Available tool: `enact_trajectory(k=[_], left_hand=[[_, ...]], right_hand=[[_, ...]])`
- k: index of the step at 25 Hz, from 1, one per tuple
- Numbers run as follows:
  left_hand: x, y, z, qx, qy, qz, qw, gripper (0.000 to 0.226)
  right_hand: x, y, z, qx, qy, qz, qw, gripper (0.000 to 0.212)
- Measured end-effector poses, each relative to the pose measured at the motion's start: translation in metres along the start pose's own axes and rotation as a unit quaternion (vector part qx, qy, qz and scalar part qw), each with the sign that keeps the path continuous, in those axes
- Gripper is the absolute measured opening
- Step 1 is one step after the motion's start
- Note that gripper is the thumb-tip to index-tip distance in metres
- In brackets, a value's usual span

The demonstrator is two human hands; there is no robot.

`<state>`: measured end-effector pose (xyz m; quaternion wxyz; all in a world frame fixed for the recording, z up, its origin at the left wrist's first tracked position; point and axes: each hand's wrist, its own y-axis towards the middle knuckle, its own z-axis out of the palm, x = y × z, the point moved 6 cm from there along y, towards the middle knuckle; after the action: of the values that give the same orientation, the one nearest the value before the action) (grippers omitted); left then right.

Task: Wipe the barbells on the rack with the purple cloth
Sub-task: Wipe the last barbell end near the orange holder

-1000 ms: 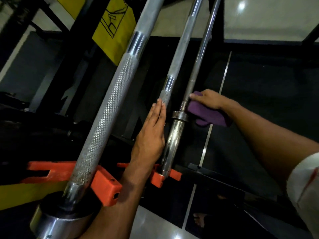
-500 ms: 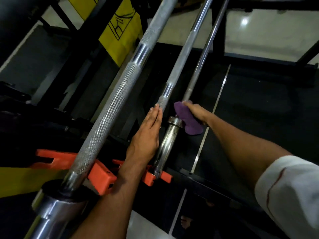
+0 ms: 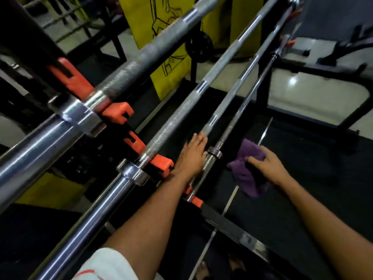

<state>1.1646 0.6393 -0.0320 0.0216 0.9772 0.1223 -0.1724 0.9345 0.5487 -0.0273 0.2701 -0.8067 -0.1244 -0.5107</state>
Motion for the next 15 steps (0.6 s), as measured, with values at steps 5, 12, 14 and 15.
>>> enact_trajectory(k=[5,12,14,15], left_hand=[[-0.074,-0.098,0.015,0.022,-0.255,0.035,0.966,0.057],[-0.101,-0.169,0.043,0.091,-0.39,0.061,0.914,0.066],[-0.107,-0.169,0.037,0.08,-0.386,0.084,0.915,0.05],[-0.109,-0.168,0.035,0.071,-0.385,0.092,0.916,0.041]], right_hand=[[-0.036,-0.091,-0.004,-0.102,0.134,0.087,0.982,0.033],[-0.038,-0.166,0.014,-0.165,0.169,0.122,0.964,0.021],[-0.036,-0.177,0.013,-0.169,0.137,0.117,0.969,0.04],[-0.035,-0.183,0.011,-0.167,0.098,0.111,0.975,0.048]])
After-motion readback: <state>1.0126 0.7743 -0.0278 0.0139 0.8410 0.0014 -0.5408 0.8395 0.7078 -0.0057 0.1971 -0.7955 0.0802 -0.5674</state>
